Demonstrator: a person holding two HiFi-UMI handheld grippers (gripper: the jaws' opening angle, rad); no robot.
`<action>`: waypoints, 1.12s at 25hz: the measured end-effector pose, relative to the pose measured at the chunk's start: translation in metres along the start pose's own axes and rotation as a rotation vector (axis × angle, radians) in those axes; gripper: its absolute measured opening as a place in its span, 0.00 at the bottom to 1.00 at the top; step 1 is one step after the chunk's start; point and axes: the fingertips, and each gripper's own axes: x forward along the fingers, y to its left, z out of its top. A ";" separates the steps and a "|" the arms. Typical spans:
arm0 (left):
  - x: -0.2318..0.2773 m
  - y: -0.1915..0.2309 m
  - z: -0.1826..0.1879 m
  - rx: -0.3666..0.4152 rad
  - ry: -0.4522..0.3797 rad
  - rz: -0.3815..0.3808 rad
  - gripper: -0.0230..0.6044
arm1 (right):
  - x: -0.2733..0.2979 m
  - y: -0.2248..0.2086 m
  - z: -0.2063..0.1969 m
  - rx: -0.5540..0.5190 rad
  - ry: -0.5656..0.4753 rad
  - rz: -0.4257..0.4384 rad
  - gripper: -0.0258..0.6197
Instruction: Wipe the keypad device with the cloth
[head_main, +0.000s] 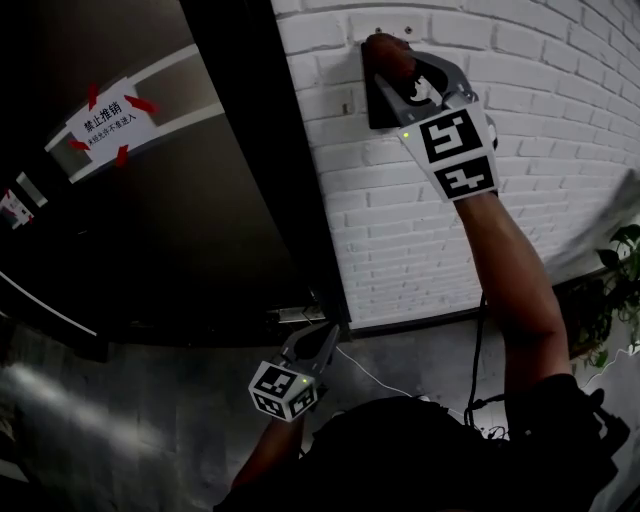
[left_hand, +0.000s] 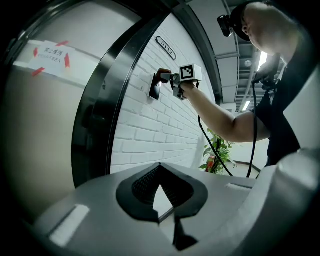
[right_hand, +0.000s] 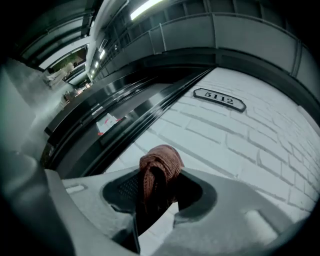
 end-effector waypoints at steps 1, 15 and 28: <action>-0.001 0.001 0.000 0.000 -0.002 0.004 0.06 | 0.004 -0.004 0.001 -0.001 0.002 -0.004 0.26; 0.003 0.003 0.002 -0.006 -0.002 0.000 0.06 | 0.022 -0.007 -0.010 0.066 0.014 0.000 0.26; 0.010 0.001 0.001 -0.002 0.007 -0.023 0.06 | 0.012 0.012 -0.039 0.086 0.052 0.015 0.26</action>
